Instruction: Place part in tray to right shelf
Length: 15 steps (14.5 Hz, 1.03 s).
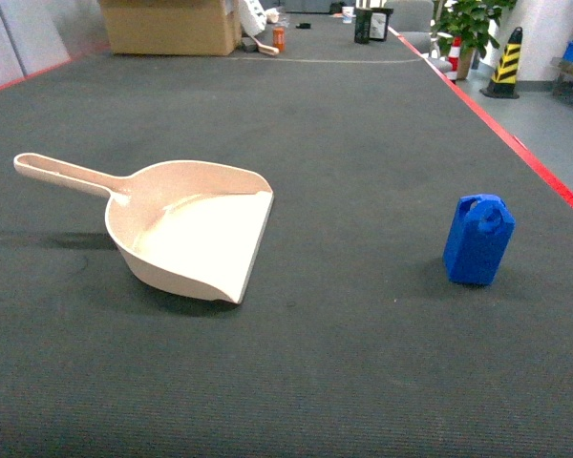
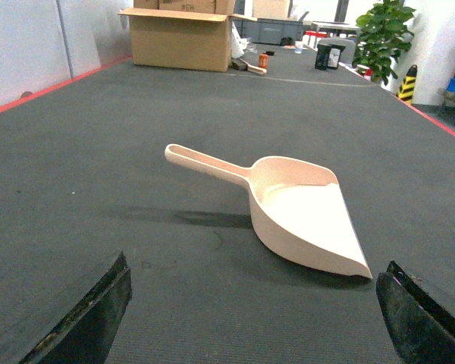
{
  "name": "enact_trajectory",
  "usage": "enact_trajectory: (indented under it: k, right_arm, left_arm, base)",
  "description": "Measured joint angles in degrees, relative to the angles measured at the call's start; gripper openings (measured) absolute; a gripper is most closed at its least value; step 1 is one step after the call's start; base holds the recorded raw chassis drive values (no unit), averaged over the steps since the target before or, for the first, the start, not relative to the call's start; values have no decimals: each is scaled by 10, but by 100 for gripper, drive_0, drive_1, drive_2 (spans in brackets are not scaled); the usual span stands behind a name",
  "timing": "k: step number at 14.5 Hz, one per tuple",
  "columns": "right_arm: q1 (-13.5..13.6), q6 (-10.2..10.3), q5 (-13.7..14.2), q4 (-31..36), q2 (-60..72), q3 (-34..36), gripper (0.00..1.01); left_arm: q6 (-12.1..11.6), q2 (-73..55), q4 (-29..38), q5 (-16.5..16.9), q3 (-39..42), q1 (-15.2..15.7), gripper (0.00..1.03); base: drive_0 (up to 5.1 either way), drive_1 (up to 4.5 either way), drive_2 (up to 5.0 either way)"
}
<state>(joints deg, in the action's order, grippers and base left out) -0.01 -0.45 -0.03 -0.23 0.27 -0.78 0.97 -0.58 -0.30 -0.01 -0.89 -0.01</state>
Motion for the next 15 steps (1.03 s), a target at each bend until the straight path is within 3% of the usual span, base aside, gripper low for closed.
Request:
enact_trajectory:
  k: [15]
  right_arm:
    - [0,0,0,0,0,0,98]
  left_arm:
    - [0,0,0,0,0,0,98]
  base:
    - [0,0,0]
